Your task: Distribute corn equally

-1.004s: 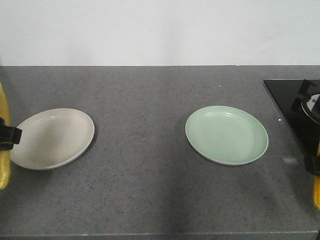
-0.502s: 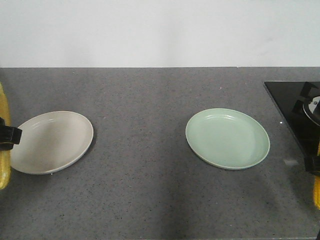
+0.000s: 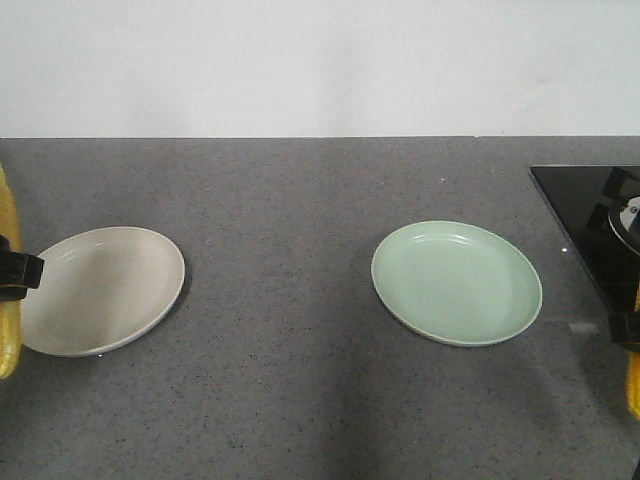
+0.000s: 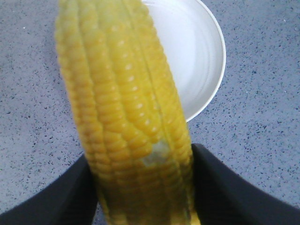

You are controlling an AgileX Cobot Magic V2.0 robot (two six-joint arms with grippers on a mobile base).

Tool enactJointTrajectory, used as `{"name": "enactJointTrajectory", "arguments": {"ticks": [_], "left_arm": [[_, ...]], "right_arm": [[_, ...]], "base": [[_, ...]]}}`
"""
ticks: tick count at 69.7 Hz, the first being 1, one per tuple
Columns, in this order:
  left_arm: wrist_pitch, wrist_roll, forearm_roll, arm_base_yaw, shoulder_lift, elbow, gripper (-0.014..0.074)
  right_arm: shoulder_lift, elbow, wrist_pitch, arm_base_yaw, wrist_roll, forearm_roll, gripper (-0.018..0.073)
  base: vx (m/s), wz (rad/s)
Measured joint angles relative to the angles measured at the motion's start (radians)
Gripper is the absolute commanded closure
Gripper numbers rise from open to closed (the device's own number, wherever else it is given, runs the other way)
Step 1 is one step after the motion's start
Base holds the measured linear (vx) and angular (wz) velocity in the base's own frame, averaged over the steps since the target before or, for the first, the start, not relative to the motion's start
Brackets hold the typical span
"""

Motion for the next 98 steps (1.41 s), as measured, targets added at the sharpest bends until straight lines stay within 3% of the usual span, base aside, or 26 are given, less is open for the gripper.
{"name": "enactJointTrajectory", "arguments": {"ticks": [98], "left_arm": [[0.000, 0.000, 0.000, 0.000, 0.000, 0.000, 0.0379]], "right_arm": [[0.000, 0.000, 0.000, 0.000, 0.000, 0.000, 0.0365]], "base": [[0.01, 0.00]]}}
